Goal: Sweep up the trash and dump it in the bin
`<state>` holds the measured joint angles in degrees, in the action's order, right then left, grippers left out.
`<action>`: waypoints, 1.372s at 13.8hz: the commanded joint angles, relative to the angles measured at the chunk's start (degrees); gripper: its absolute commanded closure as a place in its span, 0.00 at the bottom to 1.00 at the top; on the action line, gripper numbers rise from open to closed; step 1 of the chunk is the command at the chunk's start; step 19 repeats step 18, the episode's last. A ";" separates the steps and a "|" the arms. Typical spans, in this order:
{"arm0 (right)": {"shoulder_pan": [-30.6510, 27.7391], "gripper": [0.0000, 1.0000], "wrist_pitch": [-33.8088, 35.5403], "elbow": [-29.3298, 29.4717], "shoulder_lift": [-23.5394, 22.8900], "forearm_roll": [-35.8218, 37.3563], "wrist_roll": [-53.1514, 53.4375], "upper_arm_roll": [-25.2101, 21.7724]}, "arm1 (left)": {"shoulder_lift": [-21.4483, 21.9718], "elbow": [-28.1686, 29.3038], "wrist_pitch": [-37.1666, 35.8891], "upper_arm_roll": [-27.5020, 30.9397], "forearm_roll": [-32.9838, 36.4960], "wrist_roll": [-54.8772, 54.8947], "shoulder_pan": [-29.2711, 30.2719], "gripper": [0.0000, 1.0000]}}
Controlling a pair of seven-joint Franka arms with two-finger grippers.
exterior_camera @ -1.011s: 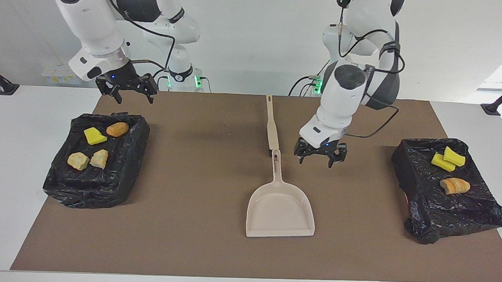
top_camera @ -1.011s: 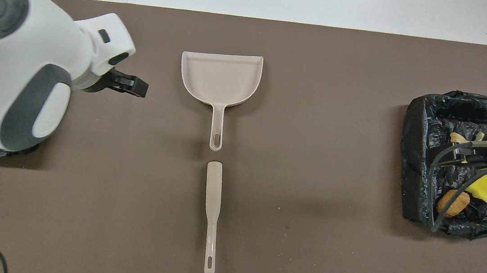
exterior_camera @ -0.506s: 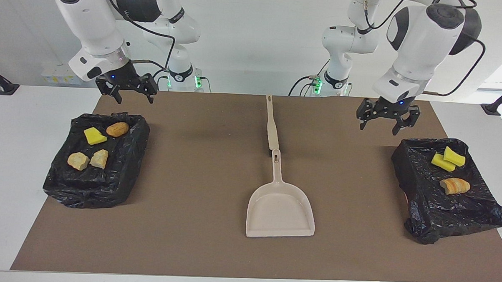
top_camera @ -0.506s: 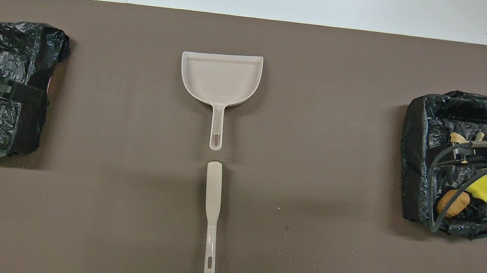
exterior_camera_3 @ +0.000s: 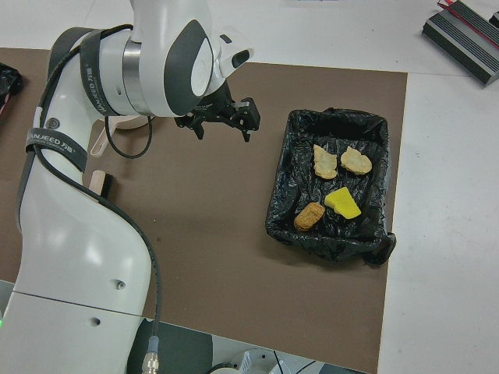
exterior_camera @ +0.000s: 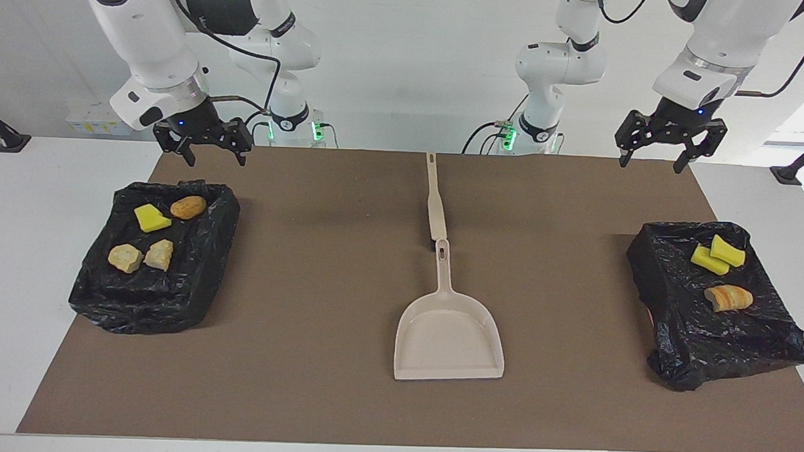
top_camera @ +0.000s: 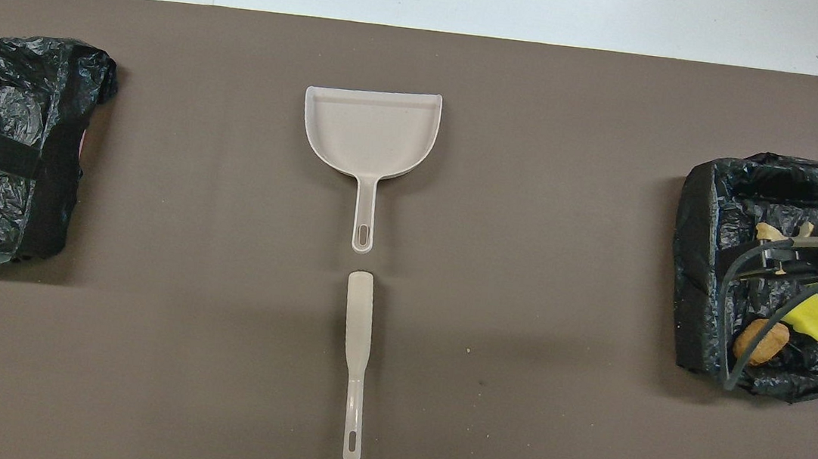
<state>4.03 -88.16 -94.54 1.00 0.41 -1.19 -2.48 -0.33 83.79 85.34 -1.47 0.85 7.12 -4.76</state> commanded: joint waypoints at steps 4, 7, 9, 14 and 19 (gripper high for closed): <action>-0.86 0.00 -1.31 -1.70 1.29 -0.32 -0.92 0.46 | 3.83 4.08 -2.29 0.15 -2.87 3.08 2.22 0.00; -0.86 0.00 -1.31 -1.70 1.29 -0.23 -1.10 0.46 | 5.69 7.27 -0.36 0.23 -2.78 3.17 2.48 0.00; -0.77 0.00 -1.31 -1.70 1.29 -0.32 -1.18 0.55 | 5.61 7.18 0.26 0.23 -2.78 3.17 2.39 0.00; -0.86 0.00 -1.31 -1.70 1.29 -0.32 -1.10 0.46 | 4.99 6.30 0.44 0.23 -2.35 2.90 2.39 0.00; -0.86 0.00 -1.23 -1.70 1.37 -0.14 -1.36 0.46 | 4.99 6.30 0.61 0.23 -2.25 3.08 2.39 0.00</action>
